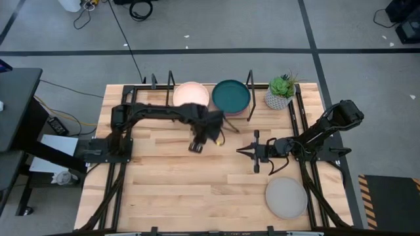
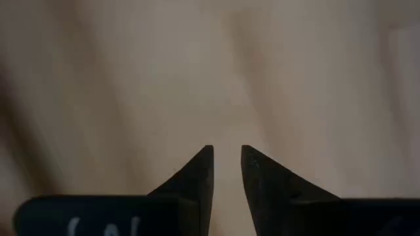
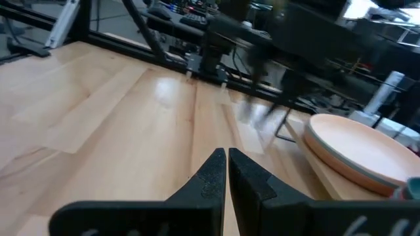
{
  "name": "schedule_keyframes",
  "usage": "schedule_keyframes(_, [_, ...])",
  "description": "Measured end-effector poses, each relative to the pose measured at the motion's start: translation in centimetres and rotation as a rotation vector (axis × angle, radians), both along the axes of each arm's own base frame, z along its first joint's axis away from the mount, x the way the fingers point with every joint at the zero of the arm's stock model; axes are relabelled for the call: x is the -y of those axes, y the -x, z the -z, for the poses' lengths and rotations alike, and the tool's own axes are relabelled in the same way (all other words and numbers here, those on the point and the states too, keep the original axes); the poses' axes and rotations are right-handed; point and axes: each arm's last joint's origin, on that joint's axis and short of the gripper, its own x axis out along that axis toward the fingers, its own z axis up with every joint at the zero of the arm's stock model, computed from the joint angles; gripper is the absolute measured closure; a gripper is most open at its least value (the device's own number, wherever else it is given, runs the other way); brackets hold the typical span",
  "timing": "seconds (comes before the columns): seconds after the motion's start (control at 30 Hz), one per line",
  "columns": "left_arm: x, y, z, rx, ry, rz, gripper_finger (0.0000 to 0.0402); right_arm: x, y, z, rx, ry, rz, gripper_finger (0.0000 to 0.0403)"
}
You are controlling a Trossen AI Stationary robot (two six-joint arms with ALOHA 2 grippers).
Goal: Place and stack plates onto a shelf
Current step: Stack the light brown plate on top of the light orange plate on the shelf
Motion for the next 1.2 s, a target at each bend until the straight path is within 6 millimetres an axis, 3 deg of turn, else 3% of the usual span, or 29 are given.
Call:
schedule_keyframes(0.2, [3.9, -0.2, 0.2, 0.002, 0.097, 0.059, 0.0343, 0.1, 0.0, 0.0, 0.001, 0.011, 0.049, 0.0378])
schedule_keyframes(0.3, [4.9, 0.5, 1.8, 0.003, 0.099, 0.063, 0.0354, 0.1, 0.0, 0.0, 0.000, 0.022, 0.048, 0.0378])
schedule_keyframes(0.47, [5.2, 3.5, 3.4, 0.026, 0.085, -0.056, 0.0370, 0.1, 0.0, 0.0, -0.001, 0.069, 0.043, 0.0378])
schedule_keyframes(0.63, [6.3, 7.0, 3.0, 0.221, 0.103, -0.159, 0.0380, 0.3, -0.1, -0.1, 0.000, 0.070, 0.048, 0.0378])
schedule_keyframes(0.83, [8.3, 11.1, 3.1, 0.420, 0.090, -0.219, 0.0381, 0.1, -0.6, -0.3, 0.002, -0.057, 0.025, 0.0378])
schedule_keyframes(1.07, [10.0, 14.0, 4.1, 0.509, 0.000, -0.208, 0.0381, -1.6, -3.2, 0.6, -0.423, -0.123, -0.064, 0.0378])
schedule_keyframes(1.2, [10.3, 14.1, 4.1, 0.528, -0.057, -0.175, 0.0381, -2.8, -4.2, -0.5, -0.746, -0.184, -0.088, 0.0378])
